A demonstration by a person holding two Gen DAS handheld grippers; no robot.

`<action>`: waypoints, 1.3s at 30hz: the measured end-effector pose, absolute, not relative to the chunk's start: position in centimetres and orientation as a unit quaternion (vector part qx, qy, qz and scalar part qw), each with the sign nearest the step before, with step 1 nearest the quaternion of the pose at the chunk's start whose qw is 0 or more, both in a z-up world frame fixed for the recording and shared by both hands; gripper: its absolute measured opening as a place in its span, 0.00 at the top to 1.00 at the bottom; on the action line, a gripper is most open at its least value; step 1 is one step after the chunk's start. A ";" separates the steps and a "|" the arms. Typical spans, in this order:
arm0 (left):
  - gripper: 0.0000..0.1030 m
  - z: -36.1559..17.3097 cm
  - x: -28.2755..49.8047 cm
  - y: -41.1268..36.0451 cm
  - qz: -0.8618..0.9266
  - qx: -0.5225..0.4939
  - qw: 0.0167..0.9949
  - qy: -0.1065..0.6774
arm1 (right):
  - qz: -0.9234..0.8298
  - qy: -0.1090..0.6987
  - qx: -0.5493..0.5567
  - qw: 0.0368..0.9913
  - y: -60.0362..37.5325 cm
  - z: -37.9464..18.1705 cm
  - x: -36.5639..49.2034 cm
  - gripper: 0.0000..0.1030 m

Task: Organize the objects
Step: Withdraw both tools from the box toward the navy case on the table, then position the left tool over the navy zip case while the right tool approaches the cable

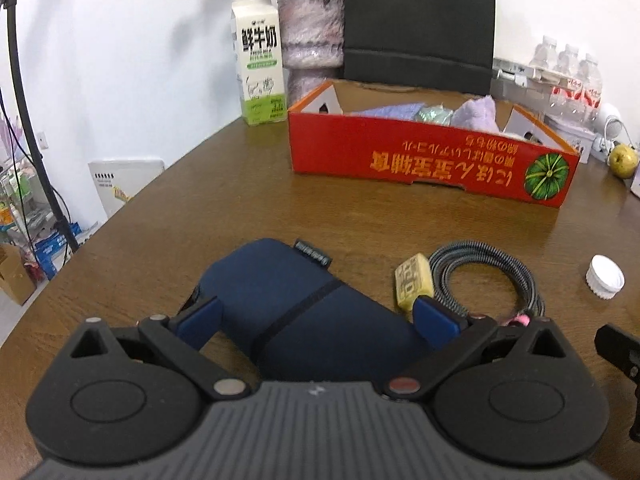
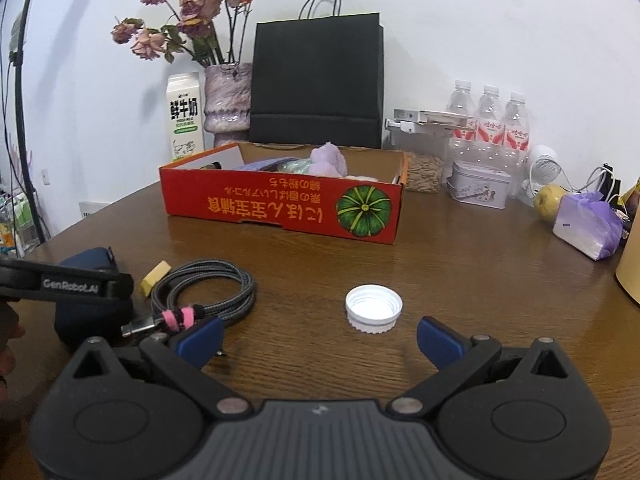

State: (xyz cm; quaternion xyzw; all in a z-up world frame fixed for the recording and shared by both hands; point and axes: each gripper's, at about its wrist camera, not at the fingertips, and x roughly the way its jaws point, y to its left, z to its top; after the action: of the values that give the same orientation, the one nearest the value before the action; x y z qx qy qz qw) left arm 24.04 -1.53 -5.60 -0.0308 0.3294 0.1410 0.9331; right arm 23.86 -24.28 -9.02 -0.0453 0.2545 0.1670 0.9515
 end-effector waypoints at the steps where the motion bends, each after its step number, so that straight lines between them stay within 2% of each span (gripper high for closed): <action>1: 0.00 -5.6 23.9 -1.3 0.137 -0.035 0.932 0.333 | 0.168 0.254 -0.046 0.951 -24.2 -9.0 23.8 0.00; 19: 0.00 -5.4 18.4 5.7 0.098 -0.044 0.933 0.343 | 0.175 0.253 -0.039 0.951 -24.5 -9.0 23.6 0.00; 31: 0.00 -5.1 23.0 4.3 0.052 0.028 0.932 0.357 | 0.169 0.263 -0.027 0.949 -24.8 -9.2 24.1 0.00; 39: 0.00 -6.4 24.9 6.0 0.033 -0.014 0.926 0.376 | 0.162 0.279 -0.024 0.946 -24.8 -9.4 24.6 0.00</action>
State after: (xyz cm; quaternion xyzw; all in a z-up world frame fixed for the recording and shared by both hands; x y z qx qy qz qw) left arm 24.90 5.99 -6.44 -0.0142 0.3758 0.0333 0.9260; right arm 24.61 -24.76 -9.39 -0.0242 0.2789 0.1622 0.9462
